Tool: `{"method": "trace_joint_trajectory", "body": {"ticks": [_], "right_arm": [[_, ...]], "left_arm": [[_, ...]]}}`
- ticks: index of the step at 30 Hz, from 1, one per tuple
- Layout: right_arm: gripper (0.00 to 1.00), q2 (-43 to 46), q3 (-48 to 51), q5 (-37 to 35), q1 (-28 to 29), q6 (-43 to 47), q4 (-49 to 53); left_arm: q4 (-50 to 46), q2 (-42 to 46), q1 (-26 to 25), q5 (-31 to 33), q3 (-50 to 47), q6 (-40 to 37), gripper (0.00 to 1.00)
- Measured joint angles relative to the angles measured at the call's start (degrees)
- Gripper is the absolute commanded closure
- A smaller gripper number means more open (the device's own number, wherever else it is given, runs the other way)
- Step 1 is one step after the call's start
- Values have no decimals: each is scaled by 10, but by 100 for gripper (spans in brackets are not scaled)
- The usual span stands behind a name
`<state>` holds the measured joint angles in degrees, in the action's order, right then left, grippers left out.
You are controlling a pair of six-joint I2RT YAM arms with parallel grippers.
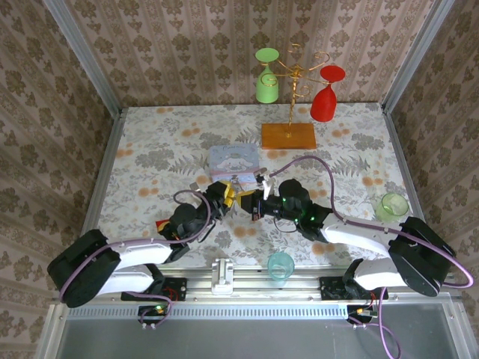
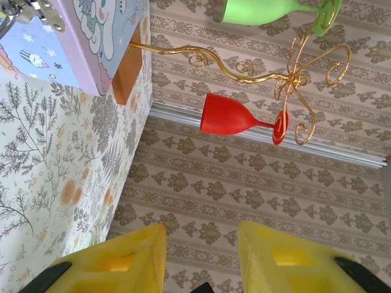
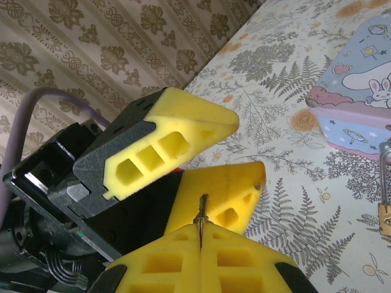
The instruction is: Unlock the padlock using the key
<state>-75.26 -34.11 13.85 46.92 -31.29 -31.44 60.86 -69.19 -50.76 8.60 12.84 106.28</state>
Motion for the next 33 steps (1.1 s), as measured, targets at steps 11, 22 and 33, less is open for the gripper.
{"method": "trace_joint_trajectory", "body": {"ticks": [11,22,33], "right_arm": [[100,0,0,0,0,0,0],[100,-1,0,0,0,0,0],[48,-7,0,0,1,2,6]], "left_arm": [[-56,30,17,-28,0,-17,81],[-77,30,17,-44,0,-26,92],[-75,24,26,-52,0,-38,100]]}}
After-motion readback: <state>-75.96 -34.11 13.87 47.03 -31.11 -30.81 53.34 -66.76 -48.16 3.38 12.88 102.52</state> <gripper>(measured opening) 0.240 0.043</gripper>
